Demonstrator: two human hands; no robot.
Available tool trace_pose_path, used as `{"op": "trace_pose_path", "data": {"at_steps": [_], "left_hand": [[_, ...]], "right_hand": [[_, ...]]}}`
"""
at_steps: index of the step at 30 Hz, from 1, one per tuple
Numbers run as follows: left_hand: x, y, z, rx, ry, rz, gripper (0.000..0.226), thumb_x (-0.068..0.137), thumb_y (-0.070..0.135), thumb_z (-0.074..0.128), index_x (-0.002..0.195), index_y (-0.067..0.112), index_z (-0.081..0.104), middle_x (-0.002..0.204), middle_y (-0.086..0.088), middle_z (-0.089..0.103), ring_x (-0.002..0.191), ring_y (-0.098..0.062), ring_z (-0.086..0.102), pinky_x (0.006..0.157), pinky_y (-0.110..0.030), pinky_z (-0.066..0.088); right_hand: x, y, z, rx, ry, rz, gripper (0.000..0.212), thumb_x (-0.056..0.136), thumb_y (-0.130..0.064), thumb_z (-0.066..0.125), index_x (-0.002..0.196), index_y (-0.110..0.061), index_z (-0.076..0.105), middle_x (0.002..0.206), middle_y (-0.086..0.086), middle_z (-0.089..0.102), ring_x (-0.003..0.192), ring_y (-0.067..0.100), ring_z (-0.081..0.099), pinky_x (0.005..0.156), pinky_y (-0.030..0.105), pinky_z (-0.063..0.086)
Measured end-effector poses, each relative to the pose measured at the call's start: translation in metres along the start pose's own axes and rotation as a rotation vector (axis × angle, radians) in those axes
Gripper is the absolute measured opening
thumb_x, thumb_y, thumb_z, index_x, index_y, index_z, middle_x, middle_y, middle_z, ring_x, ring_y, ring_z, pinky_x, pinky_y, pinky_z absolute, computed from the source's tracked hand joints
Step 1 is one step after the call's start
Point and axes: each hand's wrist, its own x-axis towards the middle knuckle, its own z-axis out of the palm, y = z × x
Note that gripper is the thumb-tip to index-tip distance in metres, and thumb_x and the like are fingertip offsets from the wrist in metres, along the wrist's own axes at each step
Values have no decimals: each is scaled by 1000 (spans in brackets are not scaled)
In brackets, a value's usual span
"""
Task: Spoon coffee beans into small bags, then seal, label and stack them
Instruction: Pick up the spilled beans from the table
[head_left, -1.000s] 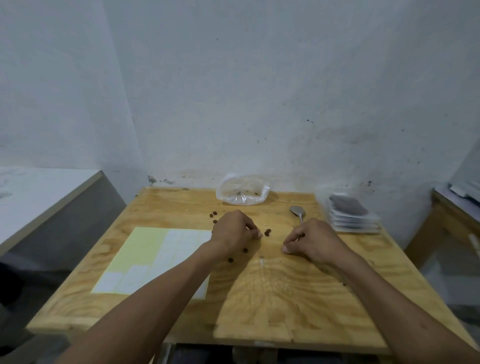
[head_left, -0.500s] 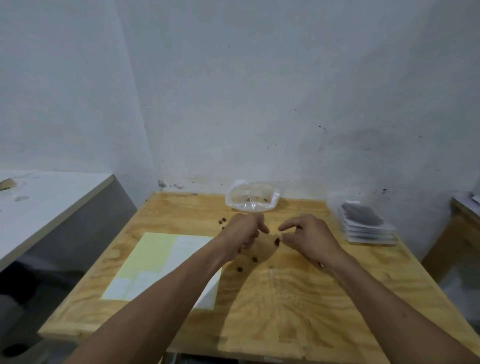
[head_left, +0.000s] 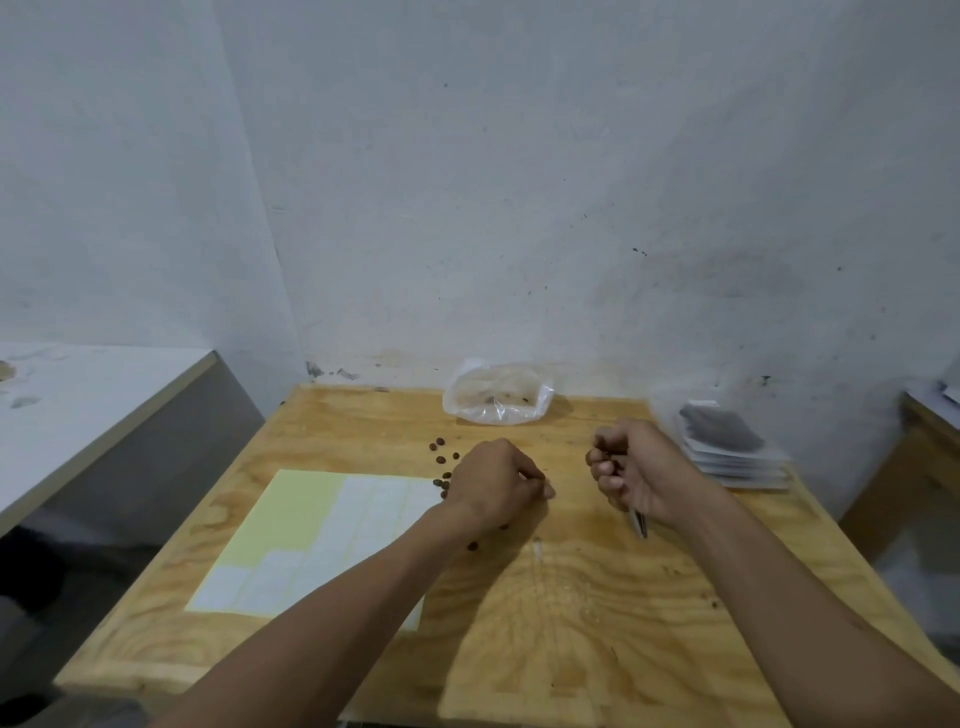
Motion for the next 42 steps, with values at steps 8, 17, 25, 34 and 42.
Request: {"op": "trace_pose_path", "data": {"at_steps": [8, 17, 25, 34, 42], "left_hand": [[5, 8, -18, -833, -65, -398, 19, 92, 17, 54, 74, 15, 47, 60, 1, 42, 46, -13, 34, 46, -25, 28], [-32, -17, -66, -741, 59, -449, 24, 85, 22, 56, 70, 5, 63, 50, 3, 44, 41, -12, 28, 45, -25, 24], [-72, -40, -64, -320, -175, -136, 26, 66, 41, 92, 82, 23, 85, 69, 1, 73, 64, -8, 60, 63, -19, 41], [-78, -45, -55, -209, -78, -30, 12, 77, 22, 87, 88, 19, 85, 74, 13, 76, 75, 1, 69, 70, -16, 53], [-72, -43, -52, -329, -52, -123, 8, 80, 14, 76, 80, 6, 80, 76, -1, 77, 74, -19, 71, 72, -33, 58]], "right_hand": [[0, 15, 10, -276, 39, -111, 27, 96, -27, 57, 73, -16, 48, 57, 0, 45, 41, 10, 32, 35, 20, 23], [-12, 38, 36, -996, -173, -482, 26, 65, -49, 89, 87, -38, 81, 93, -14, 73, 88, 2, 64, 76, 24, 51], [-16, 44, 45, -905, -161, -527, 11, 74, -33, 88, 79, -24, 82, 67, -18, 73, 66, -7, 63, 60, 13, 45], [-6, 33, 51, 4, -211, 30, 6, 90, -2, 53, 93, -2, 58, 70, 12, 61, 47, 11, 45, 36, 18, 40], [-6, 43, 56, -467, -52, -247, 13, 83, -20, 75, 73, -12, 75, 59, -1, 49, 44, 13, 34, 42, 24, 28]]}}
